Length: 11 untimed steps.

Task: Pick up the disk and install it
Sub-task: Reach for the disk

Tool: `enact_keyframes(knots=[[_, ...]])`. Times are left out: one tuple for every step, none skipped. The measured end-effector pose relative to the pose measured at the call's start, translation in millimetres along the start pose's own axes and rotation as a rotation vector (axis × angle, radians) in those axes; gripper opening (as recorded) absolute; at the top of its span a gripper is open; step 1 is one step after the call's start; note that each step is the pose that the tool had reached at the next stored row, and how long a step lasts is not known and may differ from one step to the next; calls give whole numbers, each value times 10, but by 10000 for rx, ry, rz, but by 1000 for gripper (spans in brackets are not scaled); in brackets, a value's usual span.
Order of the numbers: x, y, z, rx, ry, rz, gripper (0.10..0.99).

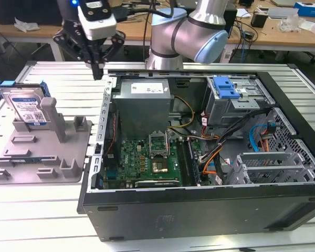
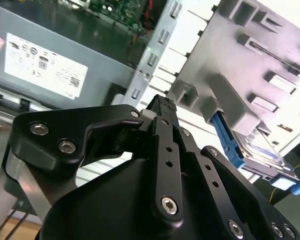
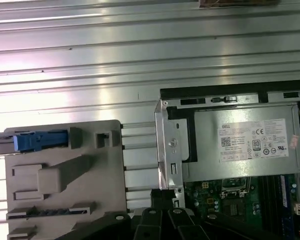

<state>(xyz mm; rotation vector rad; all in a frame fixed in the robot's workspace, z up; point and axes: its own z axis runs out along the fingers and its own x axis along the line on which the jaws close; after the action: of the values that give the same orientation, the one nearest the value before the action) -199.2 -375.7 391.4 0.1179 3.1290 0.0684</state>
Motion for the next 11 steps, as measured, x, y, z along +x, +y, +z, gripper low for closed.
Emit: enact_keyframes(knots=[[36, 7, 2, 1, 11, -1, 106], [73, 15, 3, 2, 23, -1, 106], [106, 23, 5, 3, 35, 1, 106], [141, 31, 6, 4, 48, 2, 106], [174, 38, 7, 5, 61, 1, 106], [205, 45, 8, 5, 74, 1, 106], [270, 59, 11, 8, 103, 4, 106], [308, 68, 12, 10, 121, 5, 106], [341, 75, 13, 11, 139, 4, 106], [385, 85, 15, 13, 164, 5, 106], [419, 92, 16, 14, 183, 8, 106]])
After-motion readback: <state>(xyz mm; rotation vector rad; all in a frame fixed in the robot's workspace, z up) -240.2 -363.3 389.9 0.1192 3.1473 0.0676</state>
